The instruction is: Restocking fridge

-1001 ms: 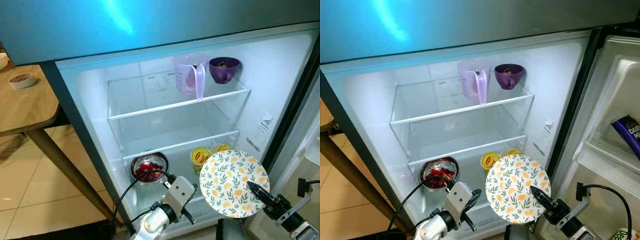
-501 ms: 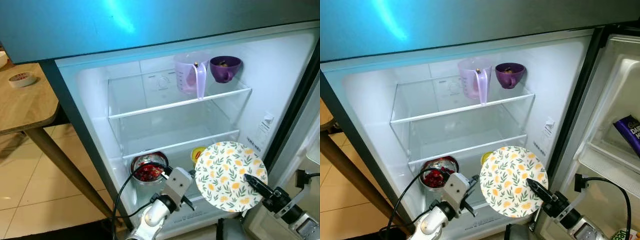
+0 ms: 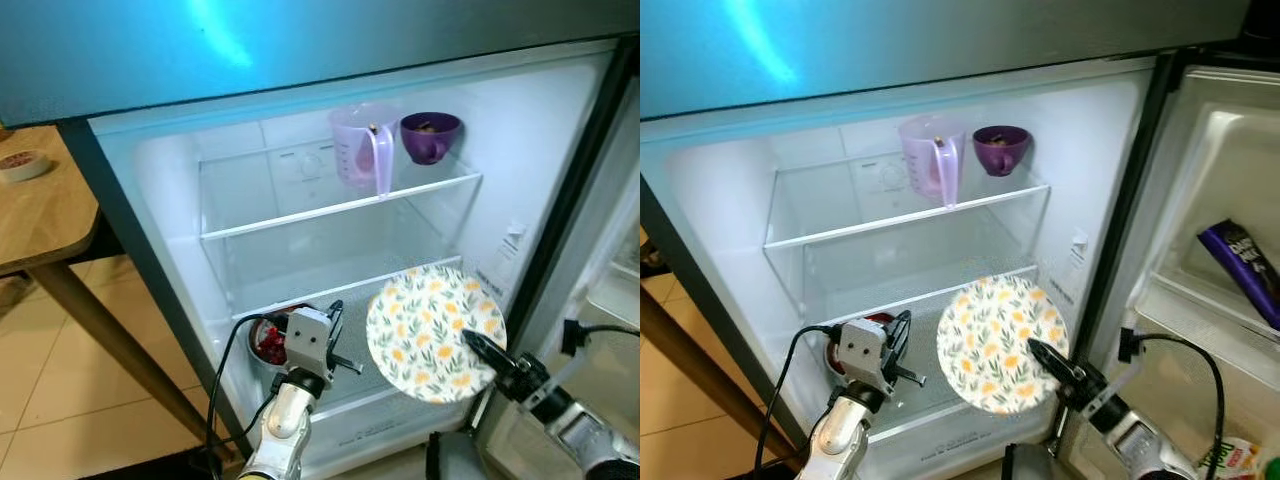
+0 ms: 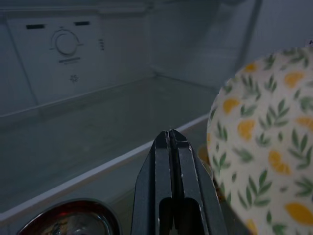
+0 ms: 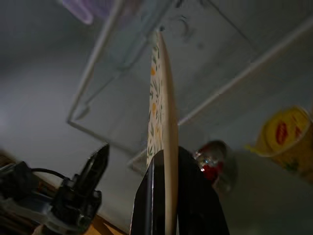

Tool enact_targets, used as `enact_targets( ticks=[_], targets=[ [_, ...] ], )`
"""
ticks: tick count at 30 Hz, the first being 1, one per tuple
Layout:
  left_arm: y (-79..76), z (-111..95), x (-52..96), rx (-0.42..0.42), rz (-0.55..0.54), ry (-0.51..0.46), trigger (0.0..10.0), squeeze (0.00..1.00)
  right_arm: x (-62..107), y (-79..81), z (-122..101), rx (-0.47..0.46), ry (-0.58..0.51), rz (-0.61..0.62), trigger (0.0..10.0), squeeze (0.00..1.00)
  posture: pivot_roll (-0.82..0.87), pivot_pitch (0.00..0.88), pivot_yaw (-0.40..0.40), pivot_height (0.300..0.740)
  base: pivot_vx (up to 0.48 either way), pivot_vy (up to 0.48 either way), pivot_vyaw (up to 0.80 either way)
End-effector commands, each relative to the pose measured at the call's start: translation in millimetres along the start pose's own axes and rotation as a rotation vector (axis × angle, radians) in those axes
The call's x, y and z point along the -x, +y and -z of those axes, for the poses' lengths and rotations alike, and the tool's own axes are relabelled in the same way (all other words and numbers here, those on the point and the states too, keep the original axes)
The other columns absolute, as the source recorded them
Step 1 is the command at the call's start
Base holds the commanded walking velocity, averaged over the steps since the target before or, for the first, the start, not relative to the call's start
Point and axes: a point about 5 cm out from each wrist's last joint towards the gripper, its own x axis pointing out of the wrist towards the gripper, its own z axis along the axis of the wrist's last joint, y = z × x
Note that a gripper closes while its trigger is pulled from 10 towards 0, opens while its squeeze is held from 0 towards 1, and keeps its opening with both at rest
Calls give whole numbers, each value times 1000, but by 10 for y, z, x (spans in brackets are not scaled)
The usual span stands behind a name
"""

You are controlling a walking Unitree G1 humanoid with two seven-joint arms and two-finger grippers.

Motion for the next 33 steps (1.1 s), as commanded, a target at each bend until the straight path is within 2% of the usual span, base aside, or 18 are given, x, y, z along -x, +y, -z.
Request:
enact_targets(
  ticks=[1,4,10,15,21,23,24,27,29,33],
  targets=[
    [-23,84,112,31,-34,40,10000,0,-228,109,-44,26,11,-51,10000,0,-84,15,45,391,0,0,0],
    [-31,106,164,30,-36,48,10000,0,-420,175,-59,55,16,-37,10000,0,-84,16,46,391,0,0,0],
    [-49,108,205,35,-38,51,10000,0,-585,226,-62,83,21,13,10000,0,-86,19,46,391,0,0,0],
    [-71,130,298,19,-36,59,10000,0,-737,288,-41,124,24,66,10000,0,-86,29,46,391,0,0,0],
    [-74,148,357,7,-29,69,10000,0,-790,353,56,162,60,48,10000,0,-84,33,46,391,0,0,0],
    [-69,159,409,-1,-28,77,10000,0,-804,368,238,169,125,51,10000,0,-84,36,46,391,0,0,0],
    [-69,159,409,-1,-28,77,10000,0,-804,368,238,169,125,51,10000,0,-84,36,46,391,0,0,0],
    [-63,163,462,-9,-27,84,10000,0,-752,325,425,155,190,81,10000,0,-84,40,45,391,0,0,0],
    [-66,163,479,-10,-24,85,10000,0,-724,308,452,153,195,87,10000,0,-82,41,46,391,0,0,0],
    [-75,153,501,-12,-22,86,10000,0,-615,237,378,110,123,113,10000,0,-83,44,48,391,0,0,0]
  ],
)
